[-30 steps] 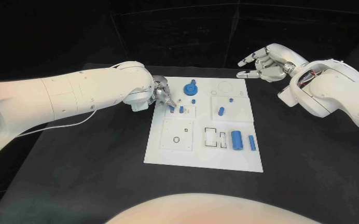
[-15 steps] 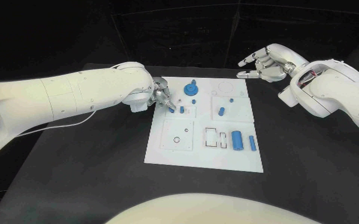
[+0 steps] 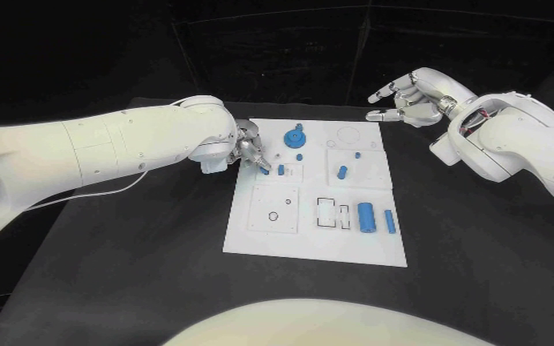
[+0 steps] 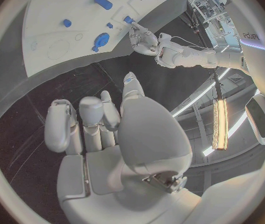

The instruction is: Assemble the parts on the task board

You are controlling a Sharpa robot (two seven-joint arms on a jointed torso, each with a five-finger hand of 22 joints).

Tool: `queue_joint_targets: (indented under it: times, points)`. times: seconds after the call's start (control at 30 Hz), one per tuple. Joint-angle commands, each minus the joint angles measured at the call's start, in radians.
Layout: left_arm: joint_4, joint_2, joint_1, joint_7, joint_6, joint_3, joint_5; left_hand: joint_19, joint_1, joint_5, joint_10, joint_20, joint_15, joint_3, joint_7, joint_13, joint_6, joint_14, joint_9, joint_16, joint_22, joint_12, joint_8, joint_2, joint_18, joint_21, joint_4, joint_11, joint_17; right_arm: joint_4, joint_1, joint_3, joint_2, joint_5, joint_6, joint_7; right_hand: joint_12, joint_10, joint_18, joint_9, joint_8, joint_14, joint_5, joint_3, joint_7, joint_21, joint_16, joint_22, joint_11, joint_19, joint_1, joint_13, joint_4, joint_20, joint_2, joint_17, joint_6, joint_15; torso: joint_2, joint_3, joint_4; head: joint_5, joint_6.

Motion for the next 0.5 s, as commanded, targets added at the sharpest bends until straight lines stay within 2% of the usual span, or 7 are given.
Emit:
queue_joint_targets:
  times: [0.03,0.23,0.5]
  points:
    - [0.001,0.003,-0.001,-0.008,0.031,-0.002,-0.002,0.004,-0.009,0.008,0.013,-0.005,-0.005,0.155,-0.002,0.008,0.007,0.106,0.002,0.003,0.017,0.011,0.007,0.002,-0.003,0.004,-0.145,-0.004,0.263,0.001,0.002,0.001,0.001,-0.002,0.004,0.007,0.000,-0.002,0.009,0.000,0.006,0.002,0.006,-0.006,-0.002,-0.005,-0.005,-0.001,0.000,-0.005,0.004,0.001,0.003,-0.002,0.009,0.000,0.001,-0.002,0.000,0.0001,-0.0010,0.000,-0.001]
    - [-0.011,0.013,-0.001,-0.009,0.045,-0.002,-0.001,0.005,-0.052,0.009,0.024,-0.007,-0.009,0.153,-0.011,0.033,0.016,0.106,0.011,0.003,0.020,0.033,0.019,-0.007,-0.003,0.005,-0.133,-0.009,0.263,0.001,0.002,0.001,0.001,-0.002,0.003,0.007,0.000,-0.002,0.009,0.000,0.006,0.002,0.006,-0.006,-0.002,-0.005,-0.005,-0.001,0.000,-0.005,0.004,0.001,0.003,-0.002,0.009,0.000,0.001,-0.002,0.000,0.0004,-0.0013,0.000,-0.002]
    - [-0.027,0.026,-0.001,-0.011,0.071,-0.002,-0.001,0.006,-0.096,0.006,0.030,-0.011,-0.013,0.132,-0.020,0.048,0.026,0.106,0.016,0.003,0.023,0.047,0.028,-0.007,-0.004,0.006,-0.113,-0.015,0.263,0.002,0.002,0.001,0.000,-0.002,0.003,0.007,0.000,-0.002,0.009,0.000,0.006,0.002,0.006,-0.006,-0.002,-0.005,-0.005,-0.001,0.000,-0.005,0.004,0.001,0.003,-0.002,0.009,0.000,0.001,-0.002,0.000,0.0005,-0.0015,0.001,-0.004]
